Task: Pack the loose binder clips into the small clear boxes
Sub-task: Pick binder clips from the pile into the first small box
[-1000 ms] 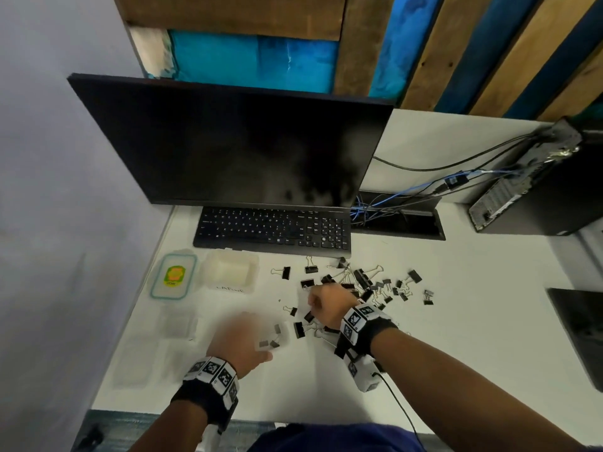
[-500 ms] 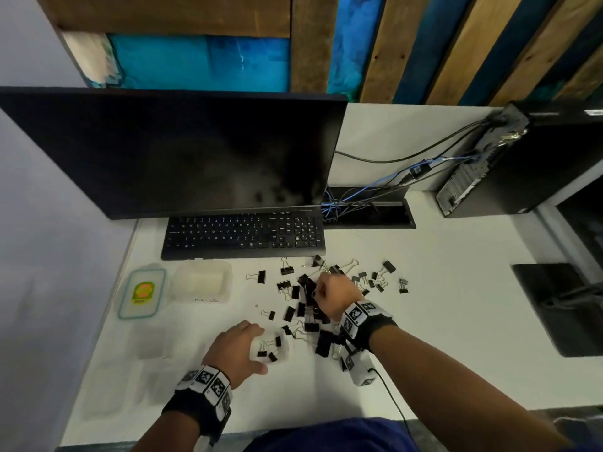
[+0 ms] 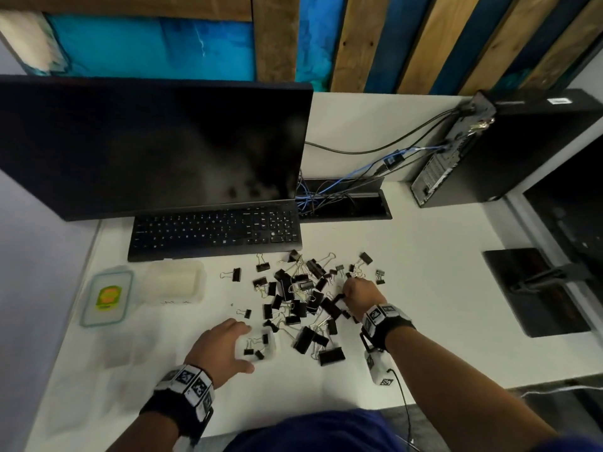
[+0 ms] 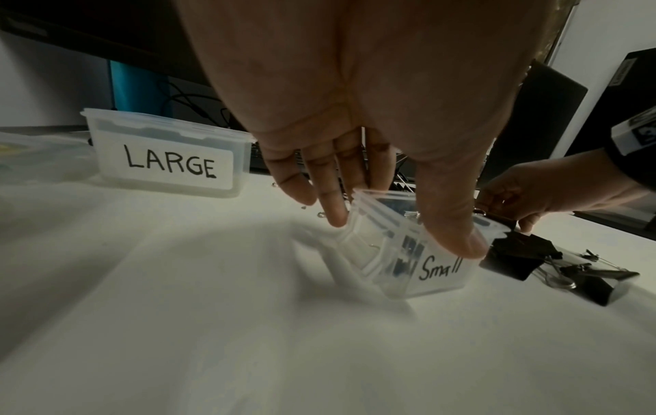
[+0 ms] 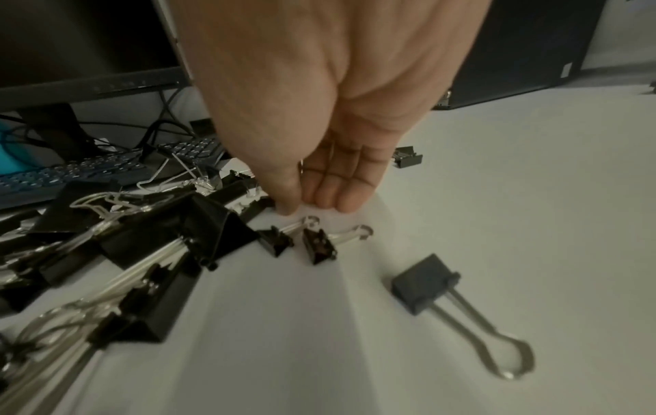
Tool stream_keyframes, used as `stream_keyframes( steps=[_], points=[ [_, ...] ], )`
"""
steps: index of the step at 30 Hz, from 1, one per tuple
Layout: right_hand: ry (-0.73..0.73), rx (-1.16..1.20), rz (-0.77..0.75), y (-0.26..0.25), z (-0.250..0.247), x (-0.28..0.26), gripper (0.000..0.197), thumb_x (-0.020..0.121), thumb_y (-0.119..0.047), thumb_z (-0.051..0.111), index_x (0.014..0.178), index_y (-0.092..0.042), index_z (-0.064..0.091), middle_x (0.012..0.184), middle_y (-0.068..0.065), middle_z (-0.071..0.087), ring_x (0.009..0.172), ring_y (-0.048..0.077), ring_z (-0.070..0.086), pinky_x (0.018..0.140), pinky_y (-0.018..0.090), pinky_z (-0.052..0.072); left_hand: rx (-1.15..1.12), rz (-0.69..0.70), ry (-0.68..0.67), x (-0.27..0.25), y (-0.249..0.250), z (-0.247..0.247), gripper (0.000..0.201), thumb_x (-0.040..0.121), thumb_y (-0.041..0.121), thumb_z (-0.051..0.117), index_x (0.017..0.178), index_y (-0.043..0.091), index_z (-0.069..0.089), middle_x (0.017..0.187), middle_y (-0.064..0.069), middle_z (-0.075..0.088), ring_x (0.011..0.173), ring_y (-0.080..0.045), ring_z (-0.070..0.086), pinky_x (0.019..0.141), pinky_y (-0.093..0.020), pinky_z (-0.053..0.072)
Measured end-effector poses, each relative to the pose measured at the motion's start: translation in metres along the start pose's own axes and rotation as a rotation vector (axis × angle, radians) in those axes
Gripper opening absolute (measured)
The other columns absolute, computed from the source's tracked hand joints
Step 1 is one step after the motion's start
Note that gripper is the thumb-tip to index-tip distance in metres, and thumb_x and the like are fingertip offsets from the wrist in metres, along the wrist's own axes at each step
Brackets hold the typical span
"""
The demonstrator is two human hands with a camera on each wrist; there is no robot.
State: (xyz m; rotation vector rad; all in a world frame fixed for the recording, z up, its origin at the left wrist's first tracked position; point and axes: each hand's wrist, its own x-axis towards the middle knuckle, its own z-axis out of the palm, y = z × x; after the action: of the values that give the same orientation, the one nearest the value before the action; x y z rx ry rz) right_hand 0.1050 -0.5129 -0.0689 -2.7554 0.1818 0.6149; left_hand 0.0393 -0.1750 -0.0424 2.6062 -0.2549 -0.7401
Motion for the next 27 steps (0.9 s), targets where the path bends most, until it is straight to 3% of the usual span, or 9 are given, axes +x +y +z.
stream_keyframes(
  steps=[7, 11, 14, 16, 19, 23, 27],
  points=[
    [0.009, 0.054, -0.038, 0.003, -0.003, -0.007, 0.016, 0.089, -0.017, 0.054, 0.1, -0.008, 0.06, 0.1, 0.011, 0.064, 0.092, 0.029, 0.06, 0.07, 0.028, 0.045, -0.001, -0.009, -0.011, 0.002, 0.002, 0.0, 0.076, 0.069, 0.049, 0.08, 0.136, 0.032, 0.047, 0.13, 0.018, 0.048, 0.115, -0.009, 0.053, 0.096, -0.025, 0.043],
    [0.107, 0.082, -0.121, 0.003, -0.008, -0.016, 0.016, 0.089, -0.023, 0.057, 0.091, -0.007, 0.062, 0.091, 0.009, 0.063, 0.085, 0.028, 0.06, 0.067, 0.028, 0.041, -0.016, -0.016, -0.013, 0.003, 0.0, 0.003, 0.076, 0.068, 0.051, 0.079, 0.136, 0.034, 0.047, 0.131, 0.019, 0.048, 0.115, -0.01, 0.053, 0.097, -0.028, 0.044],
    [0.155, 0.2, -0.142, -0.009, -0.017, -0.022, 0.016, 0.09, -0.023, 0.059, 0.096, -0.01, 0.065, 0.087, 0.006, 0.067, 0.074, 0.021, 0.063, 0.064, 0.024, 0.045, -0.031, -0.012, -0.011, 0.004, 0.0, 0.005, 0.078, 0.068, 0.051, 0.079, 0.136, 0.033, 0.046, 0.133, 0.019, 0.047, 0.118, -0.01, 0.051, 0.099, -0.028, 0.043],
    [0.08, 0.295, -0.186, -0.027, -0.022, -0.029, 0.013, 0.093, -0.023, 0.059, 0.1, -0.015, 0.066, 0.082, -0.002, 0.067, 0.065, 0.014, 0.062, 0.059, 0.021, 0.046, -0.039, -0.009, -0.014, 0.005, 0.001, 0.005, 0.078, 0.068, 0.05, 0.08, 0.137, 0.032, 0.047, 0.134, 0.018, 0.047, 0.119, -0.01, 0.051, 0.1, -0.029, 0.043],
    [-0.124, 0.27, -0.357, -0.06, -0.018, -0.042, 0.011, 0.097, -0.025, 0.057, 0.102, -0.021, 0.066, 0.082, -0.016, 0.061, 0.068, 0.003, 0.059, 0.061, 0.018, 0.042, -0.048, -0.009, -0.004, 0.006, 0.001, 0.007, 0.078, 0.068, 0.049, 0.08, 0.137, 0.032, 0.047, 0.134, 0.016, 0.047, 0.12, -0.011, 0.05, 0.102, -0.029, 0.041],
    [-0.252, 0.184, -0.511, -0.092, 0.004, -0.051, 0.011, 0.094, -0.025, 0.058, 0.1, -0.021, 0.067, 0.097, -0.007, 0.069, 0.079, 0.004, 0.061, 0.077, 0.024, 0.048, -0.038, -0.003, -0.001, 0.007, 0.0, 0.009, 0.079, 0.069, 0.048, 0.08, 0.138, 0.031, 0.046, 0.136, 0.015, 0.046, 0.122, -0.011, 0.049, 0.103, -0.028, 0.04],
    [-0.298, 0.175, -0.584, -0.107, 0.027, -0.055, 0.022, 0.094, -0.027, 0.06, 0.112, -0.022, 0.071, 0.108, -0.007, 0.071, 0.086, 0.003, 0.06, 0.082, 0.022, 0.05, -0.039, 0.005, 0.003, 0.005, -0.001, 0.012, 0.079, 0.07, 0.048, 0.08, 0.139, 0.031, 0.045, 0.136, 0.015, 0.046, 0.122, -0.011, 0.05, 0.102, -0.027, 0.041]
  ],
)
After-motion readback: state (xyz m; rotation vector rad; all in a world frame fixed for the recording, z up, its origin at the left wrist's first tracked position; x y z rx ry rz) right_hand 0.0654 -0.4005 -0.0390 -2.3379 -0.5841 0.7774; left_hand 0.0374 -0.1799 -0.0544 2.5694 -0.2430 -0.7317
